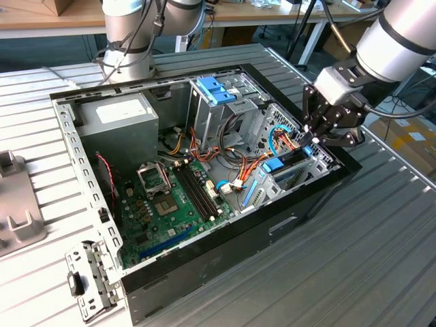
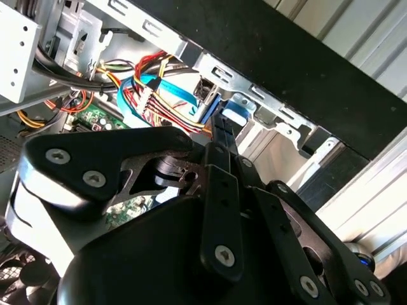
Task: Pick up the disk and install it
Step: 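Insert the first disk wire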
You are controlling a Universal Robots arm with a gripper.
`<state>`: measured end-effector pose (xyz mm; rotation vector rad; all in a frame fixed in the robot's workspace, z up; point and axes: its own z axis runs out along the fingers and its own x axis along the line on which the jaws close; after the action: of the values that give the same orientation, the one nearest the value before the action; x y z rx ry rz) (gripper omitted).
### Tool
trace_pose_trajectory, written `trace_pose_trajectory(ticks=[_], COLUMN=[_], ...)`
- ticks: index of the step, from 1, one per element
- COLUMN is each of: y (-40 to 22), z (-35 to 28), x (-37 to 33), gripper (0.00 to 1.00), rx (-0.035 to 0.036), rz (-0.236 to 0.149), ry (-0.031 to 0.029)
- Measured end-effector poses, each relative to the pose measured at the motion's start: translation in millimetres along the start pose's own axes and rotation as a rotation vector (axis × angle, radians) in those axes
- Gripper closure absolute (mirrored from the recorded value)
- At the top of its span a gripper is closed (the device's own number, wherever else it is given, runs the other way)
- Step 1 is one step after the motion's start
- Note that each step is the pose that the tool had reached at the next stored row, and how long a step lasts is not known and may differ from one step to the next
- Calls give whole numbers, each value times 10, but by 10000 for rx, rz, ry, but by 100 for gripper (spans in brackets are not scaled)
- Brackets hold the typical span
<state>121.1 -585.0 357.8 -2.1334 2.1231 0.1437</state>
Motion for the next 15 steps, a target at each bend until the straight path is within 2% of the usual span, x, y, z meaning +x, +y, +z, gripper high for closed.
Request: trace_pose_trajectory(ticks=[6,8,15], y=[-48,-93,-189], z=[-65,-96,-141], x=[-10,-16,-22], gripper=[89,89,89], rx=[-2,-10,-35], rz=[0,1,5], ry=[0,4,2])
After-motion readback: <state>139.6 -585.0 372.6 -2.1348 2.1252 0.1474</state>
